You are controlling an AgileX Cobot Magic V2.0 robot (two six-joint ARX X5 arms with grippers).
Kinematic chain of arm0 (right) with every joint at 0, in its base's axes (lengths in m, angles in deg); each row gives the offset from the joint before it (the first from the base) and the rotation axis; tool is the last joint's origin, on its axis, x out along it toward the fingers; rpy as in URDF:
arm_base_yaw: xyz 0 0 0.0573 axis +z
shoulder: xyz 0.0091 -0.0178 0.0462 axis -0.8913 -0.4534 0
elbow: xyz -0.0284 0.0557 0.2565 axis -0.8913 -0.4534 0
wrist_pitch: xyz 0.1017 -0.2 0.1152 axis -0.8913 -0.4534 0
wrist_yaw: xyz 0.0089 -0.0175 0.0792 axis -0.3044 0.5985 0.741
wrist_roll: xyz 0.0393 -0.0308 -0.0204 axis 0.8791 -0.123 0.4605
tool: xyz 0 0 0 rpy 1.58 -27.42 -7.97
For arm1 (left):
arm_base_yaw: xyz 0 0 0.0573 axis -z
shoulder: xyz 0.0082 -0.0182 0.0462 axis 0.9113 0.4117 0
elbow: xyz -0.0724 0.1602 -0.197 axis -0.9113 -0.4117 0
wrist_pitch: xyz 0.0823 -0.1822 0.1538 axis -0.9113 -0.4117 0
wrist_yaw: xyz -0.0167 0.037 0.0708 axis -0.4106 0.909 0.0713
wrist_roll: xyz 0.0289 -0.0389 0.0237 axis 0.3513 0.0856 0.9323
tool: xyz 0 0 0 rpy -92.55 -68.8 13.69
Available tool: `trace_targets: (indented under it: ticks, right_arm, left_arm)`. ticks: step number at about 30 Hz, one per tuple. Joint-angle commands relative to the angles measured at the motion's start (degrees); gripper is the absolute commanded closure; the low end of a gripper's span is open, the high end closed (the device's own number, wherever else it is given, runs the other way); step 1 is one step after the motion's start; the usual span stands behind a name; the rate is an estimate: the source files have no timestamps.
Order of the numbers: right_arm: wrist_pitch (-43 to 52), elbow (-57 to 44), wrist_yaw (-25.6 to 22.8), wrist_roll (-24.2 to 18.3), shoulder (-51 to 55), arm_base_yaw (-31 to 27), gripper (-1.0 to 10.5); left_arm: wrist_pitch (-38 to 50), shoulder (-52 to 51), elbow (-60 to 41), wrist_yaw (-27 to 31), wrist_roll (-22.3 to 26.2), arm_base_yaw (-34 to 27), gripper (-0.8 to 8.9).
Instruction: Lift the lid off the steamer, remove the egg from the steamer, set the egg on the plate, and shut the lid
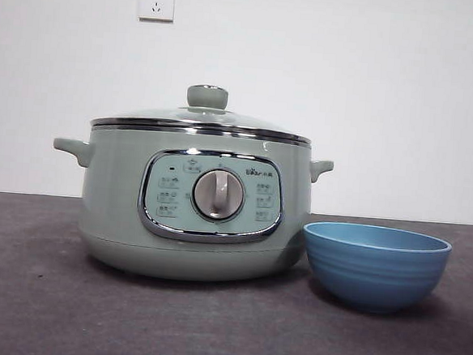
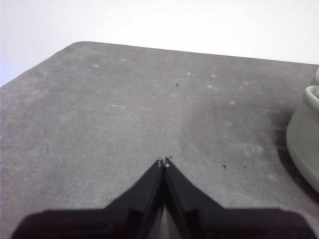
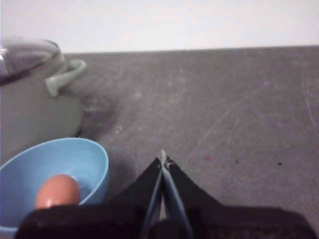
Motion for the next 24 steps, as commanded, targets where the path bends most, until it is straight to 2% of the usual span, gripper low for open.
trace_targets:
  ticks: [1, 4, 24]
  right_arm:
    - [-0.6, -0.6, 0.1, 1.0, 0.2, 0.1, 9.5]
    - [-0.5, -0.6, 0.1, 2.8, 0.2, 0.1, 9.5]
    - [-0.5, -0.6, 0.0, 2.8, 0.2, 0.1, 9.5]
  left_arm:
    - [0.4, -0.2, -0.8, 0.2, -0.4, -0.3, 8.17]
    - [0.4, -0.2, -0.8, 0.2, -0.4, -0.3, 8.17]
    - [0.4, -0.2, -0.8, 0.2, -0.4, -0.3, 8.17]
